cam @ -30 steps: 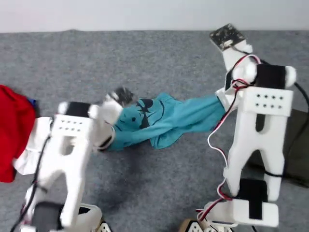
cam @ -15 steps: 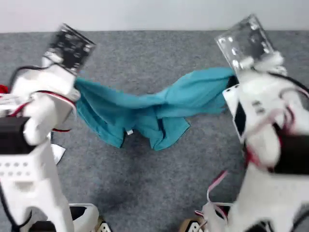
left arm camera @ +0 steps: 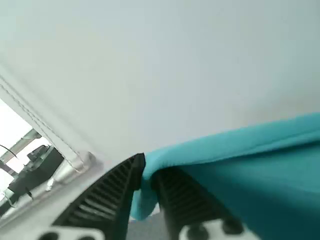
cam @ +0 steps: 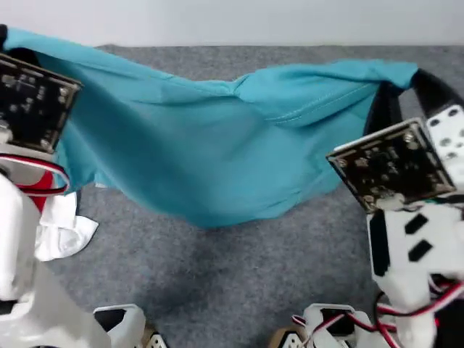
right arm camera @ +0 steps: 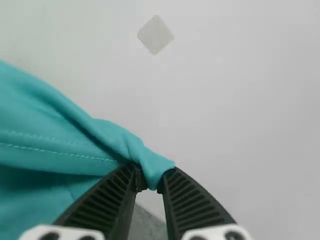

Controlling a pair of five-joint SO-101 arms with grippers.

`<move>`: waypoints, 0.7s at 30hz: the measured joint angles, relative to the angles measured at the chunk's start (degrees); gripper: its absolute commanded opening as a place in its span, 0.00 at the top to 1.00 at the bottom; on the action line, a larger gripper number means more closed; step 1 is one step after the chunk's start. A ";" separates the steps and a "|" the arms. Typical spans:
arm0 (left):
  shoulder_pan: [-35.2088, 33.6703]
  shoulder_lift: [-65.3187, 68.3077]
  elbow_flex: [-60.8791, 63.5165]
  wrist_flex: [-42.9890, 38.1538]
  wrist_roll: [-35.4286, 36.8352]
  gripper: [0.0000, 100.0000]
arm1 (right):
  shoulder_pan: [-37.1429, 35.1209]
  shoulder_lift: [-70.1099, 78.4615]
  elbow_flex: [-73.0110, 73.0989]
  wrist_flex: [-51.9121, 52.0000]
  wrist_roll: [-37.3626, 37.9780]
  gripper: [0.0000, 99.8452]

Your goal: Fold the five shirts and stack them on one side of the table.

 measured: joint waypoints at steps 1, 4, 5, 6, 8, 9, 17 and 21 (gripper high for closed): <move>0.00 0.00 -0.09 0.00 -0.26 1.00 | 0.00 0.00 0.00 -1.14 0.79 0.99; 0.00 0.00 -0.09 0.53 -1.41 1.00 | 0.09 -0.35 0.00 -5.63 3.78 0.99; 0.00 0.00 -0.09 1.58 -2.37 1.00 | 0.35 -0.53 0.00 -7.30 4.75 0.99; 0.00 0.00 -0.18 2.90 -3.25 1.00 | 0.79 -0.62 0.00 -9.23 5.63 0.99; 0.00 0.00 -0.18 5.45 -4.84 1.00 | 1.93 -0.62 -0.35 -13.27 6.86 0.99; 0.00 0.00 -0.18 6.42 -5.19 1.00 | 2.46 -0.62 -1.23 -14.86 7.56 0.99; 0.09 -4.22 -1.14 6.86 -6.77 1.00 | 3.60 -1.76 -9.14 -18.73 13.80 0.99; 0.09 -7.30 -1.23 6.86 -6.77 1.00 | 5.89 -3.16 -10.11 -17.05 15.82 0.99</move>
